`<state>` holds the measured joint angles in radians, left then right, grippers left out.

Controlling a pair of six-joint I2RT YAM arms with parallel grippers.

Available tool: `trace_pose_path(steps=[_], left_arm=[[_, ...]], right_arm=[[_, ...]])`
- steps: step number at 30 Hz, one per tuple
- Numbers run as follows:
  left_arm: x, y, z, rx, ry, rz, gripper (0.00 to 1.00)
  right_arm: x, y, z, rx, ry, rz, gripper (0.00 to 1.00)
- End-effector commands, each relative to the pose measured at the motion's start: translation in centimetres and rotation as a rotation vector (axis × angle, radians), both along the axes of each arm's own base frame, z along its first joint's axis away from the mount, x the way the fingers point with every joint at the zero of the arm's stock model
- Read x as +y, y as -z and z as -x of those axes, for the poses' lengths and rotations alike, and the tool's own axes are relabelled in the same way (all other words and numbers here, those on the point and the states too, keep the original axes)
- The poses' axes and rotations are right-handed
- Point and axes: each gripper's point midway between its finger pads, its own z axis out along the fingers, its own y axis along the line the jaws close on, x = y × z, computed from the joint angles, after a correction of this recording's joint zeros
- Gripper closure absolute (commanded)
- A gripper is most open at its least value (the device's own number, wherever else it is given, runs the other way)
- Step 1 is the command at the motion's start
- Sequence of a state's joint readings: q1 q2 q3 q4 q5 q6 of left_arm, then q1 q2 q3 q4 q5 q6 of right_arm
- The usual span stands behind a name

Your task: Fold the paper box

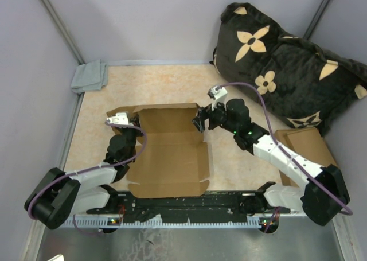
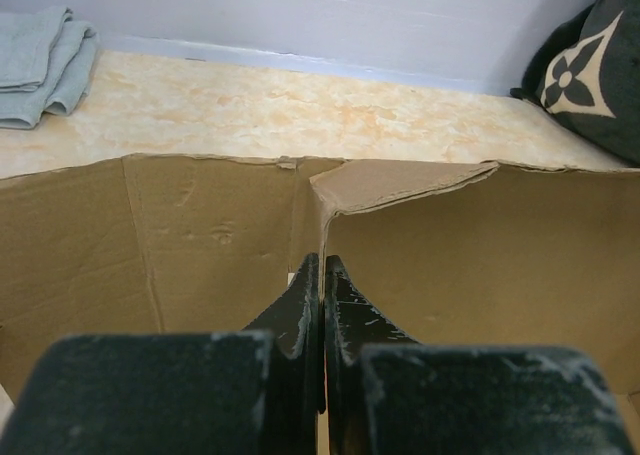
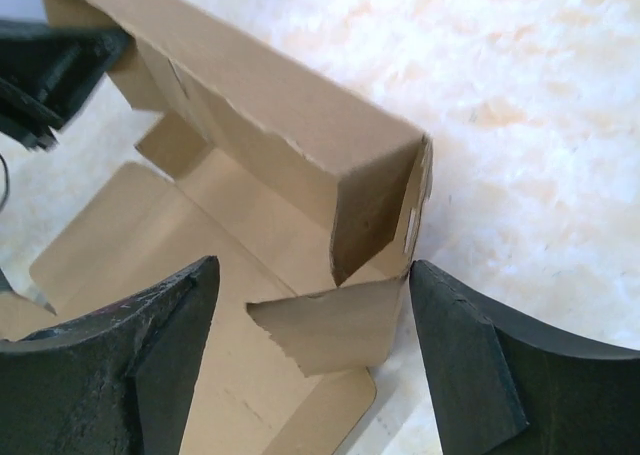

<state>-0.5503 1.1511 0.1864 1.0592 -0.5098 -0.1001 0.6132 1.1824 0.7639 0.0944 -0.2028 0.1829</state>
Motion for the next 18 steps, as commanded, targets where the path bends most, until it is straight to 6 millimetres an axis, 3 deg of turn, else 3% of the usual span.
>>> trace_pose_path(steps=[1, 7, 11, 14, 18], left_arm=[[-0.2, 1.0, -0.1, 0.042, -0.003, -0.015, 1.00], [-0.1, 1.1, 0.1, 0.035, -0.002, -0.010, 1.00], [-0.1, 1.1, 0.1, 0.035, -0.001, -0.013, 1.00], [-0.1, 1.0, 0.1, 0.032, -0.003, -0.014, 1.00], [-0.1, 0.9, 0.1, 0.032, -0.006, -0.017, 1.00]], right_arm=[[-0.4, -6.5, -0.9, -0.145, 0.034, -0.025, 0.23], [-0.1, -6.0, -3.0, -0.124, 0.071, 0.031, 0.32], [0.2, -7.0, -3.3, -0.153, 0.084, -0.015, 0.38], [0.5, -8.1, -3.6, -0.166, 0.081, -0.034, 0.49], [0.9, -7.6, -4.0, -0.137, 0.068, 0.007, 0.60]])
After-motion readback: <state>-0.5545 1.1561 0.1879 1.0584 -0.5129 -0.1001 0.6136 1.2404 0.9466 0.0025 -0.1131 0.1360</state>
